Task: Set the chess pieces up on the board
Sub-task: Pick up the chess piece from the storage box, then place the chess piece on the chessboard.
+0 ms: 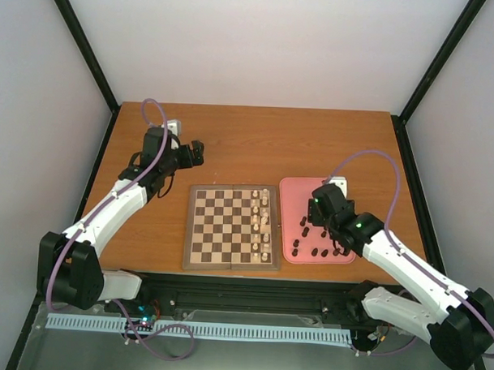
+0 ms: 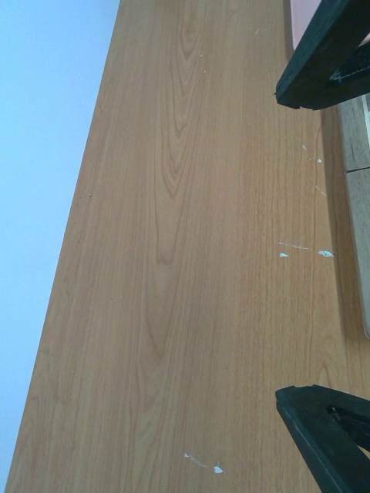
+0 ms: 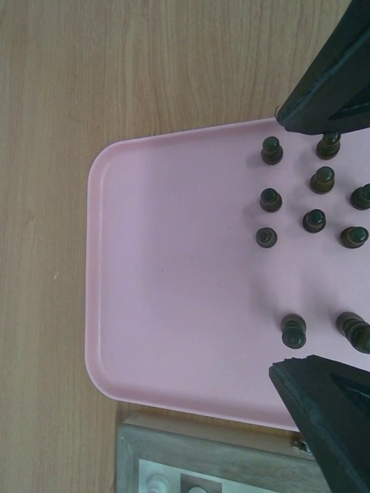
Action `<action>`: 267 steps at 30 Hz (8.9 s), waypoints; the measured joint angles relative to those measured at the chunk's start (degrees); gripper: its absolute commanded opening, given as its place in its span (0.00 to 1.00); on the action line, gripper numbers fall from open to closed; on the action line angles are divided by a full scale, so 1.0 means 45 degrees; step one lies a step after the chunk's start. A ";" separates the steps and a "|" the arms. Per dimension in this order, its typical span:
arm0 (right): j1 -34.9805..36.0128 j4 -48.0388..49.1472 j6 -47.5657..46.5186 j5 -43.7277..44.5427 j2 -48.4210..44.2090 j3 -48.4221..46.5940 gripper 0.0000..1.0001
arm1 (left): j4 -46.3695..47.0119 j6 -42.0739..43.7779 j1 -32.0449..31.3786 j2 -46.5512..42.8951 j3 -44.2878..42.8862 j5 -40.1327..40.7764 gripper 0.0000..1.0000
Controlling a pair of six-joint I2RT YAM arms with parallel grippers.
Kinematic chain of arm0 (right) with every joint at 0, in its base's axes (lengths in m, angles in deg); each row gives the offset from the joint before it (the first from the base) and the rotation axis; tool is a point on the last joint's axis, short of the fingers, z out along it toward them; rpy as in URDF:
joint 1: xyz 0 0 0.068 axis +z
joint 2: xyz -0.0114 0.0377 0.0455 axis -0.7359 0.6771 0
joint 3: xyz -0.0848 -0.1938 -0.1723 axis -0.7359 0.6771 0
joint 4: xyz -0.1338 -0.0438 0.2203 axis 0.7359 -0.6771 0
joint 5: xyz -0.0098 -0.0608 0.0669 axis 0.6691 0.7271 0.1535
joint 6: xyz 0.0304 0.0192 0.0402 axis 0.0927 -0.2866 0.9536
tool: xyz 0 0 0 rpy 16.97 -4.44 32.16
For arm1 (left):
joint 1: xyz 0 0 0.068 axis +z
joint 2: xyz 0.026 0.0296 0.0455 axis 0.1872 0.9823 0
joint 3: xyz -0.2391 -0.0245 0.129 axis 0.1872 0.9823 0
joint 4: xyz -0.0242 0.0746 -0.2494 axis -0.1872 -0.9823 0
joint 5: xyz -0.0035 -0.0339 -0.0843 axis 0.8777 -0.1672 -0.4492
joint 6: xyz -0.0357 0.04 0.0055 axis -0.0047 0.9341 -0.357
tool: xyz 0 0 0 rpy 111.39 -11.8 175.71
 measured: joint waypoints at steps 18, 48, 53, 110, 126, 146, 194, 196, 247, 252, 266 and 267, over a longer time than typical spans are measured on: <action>0.0024 0.1962 -0.1617 -0.1307 0.4124 -0.0743 0.77 | 0.0155 0.0000 0.0000 0.0219 0.0170 -0.0029 1.00; 0.0024 0.1457 -0.1933 -0.2822 0.5654 -0.1020 0.50 | 0.0355 0.0000 0.0000 0.0656 0.0189 -0.0146 1.00; 0.0024 0.1433 -0.1899 -0.2948 0.5736 -0.1035 0.48 | 0.0340 0.0000 0.0000 0.0918 0.0185 -0.0141 1.00; -0.0199 0.0976 -0.1690 -0.2657 0.6615 -0.1224 0.07 | 0.0262 0.0000 0.0000 0.1122 0.0175 -0.0005 1.00; 0.0146 0.0471 -0.2098 -0.2195 0.6416 -0.4784 0.03 | 0.0087 0.0053 0.0000 0.1127 -0.0010 0.0340 1.00; 0.4177 -0.0131 -0.2807 -0.3609 1.1550 -1.0996 0.03 | -0.1069 -0.1069 0.2021 0.1073 -0.0389 0.2322 1.00; 0.5965 -0.1880 -0.3322 -0.3920 1.6101 -1.4916 0.03 | -0.0389 -0.2448 0.4065 0.0549 0.0665 0.0792 1.00; 0.6062 -0.1826 -0.3322 -0.3968 1.5956 -1.4858 0.03 | -0.0389 -0.2448 0.4065 0.0549 0.0665 0.0787 1.00; 0.6547 -0.1433 -0.3264 -0.3711 1.6237 -1.4863 0.17 | -0.0194 -0.2448 0.4065 0.0442 0.0937 0.0559 1.00; 0.6547 -0.1433 -0.3196 -0.3721 1.6237 -1.4858 0.27 | -0.0185 -0.2448 0.4065 0.0442 0.0942 0.0554 1.00; 0.6552 -0.1277 -0.3274 -0.3653 1.6077 -1.4382 0.65 | -0.0170 -0.2448 0.4065 0.0442 0.0952 0.0539 1.00; 0.6552 -0.1268 -0.3283 -0.3623 1.5990 -1.4328 0.70 | -0.0170 -0.2453 0.4065 0.0442 0.0952 0.0534 1.00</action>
